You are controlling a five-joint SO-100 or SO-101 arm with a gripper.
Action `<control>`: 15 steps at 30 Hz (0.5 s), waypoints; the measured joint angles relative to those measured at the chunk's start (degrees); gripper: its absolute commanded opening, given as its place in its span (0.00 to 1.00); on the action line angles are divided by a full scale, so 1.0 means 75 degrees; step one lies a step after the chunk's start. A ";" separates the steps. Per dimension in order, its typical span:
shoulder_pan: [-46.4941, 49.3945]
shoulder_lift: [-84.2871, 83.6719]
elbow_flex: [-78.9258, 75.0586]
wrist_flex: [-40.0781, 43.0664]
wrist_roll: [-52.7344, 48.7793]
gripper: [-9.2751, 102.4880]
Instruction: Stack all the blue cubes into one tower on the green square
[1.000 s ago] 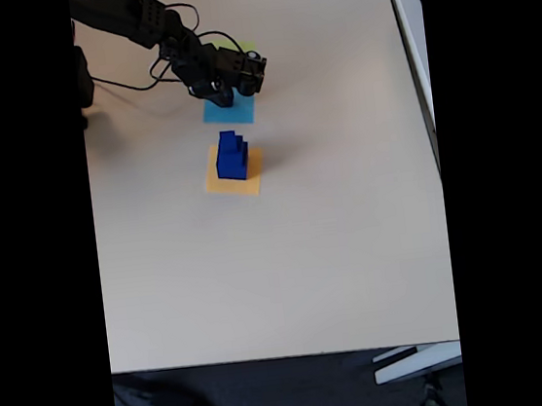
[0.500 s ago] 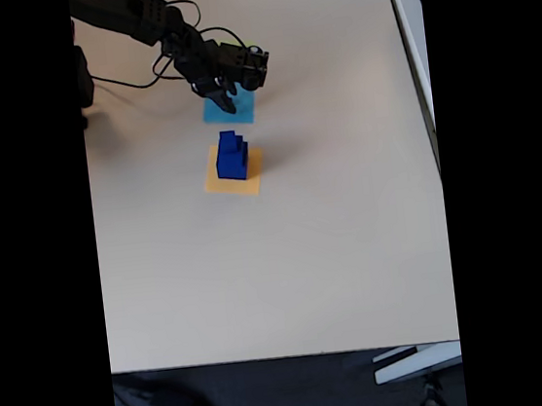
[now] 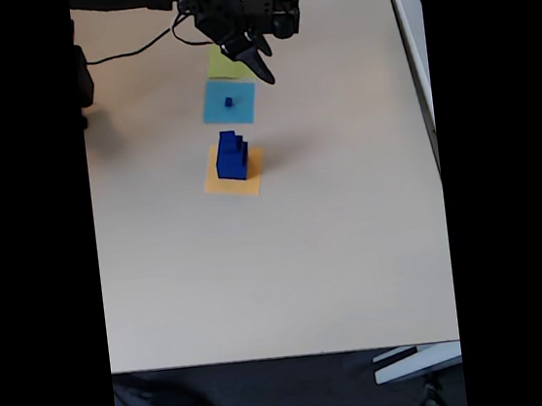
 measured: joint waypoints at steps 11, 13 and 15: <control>0.1266 0.0059 -0.0129 0.0738 -0.0949 0.43; 0.1512 0.0059 -0.0281 0.0973 -0.1148 0.43; 0.1746 0.0059 -0.0434 0.1195 -0.1359 0.43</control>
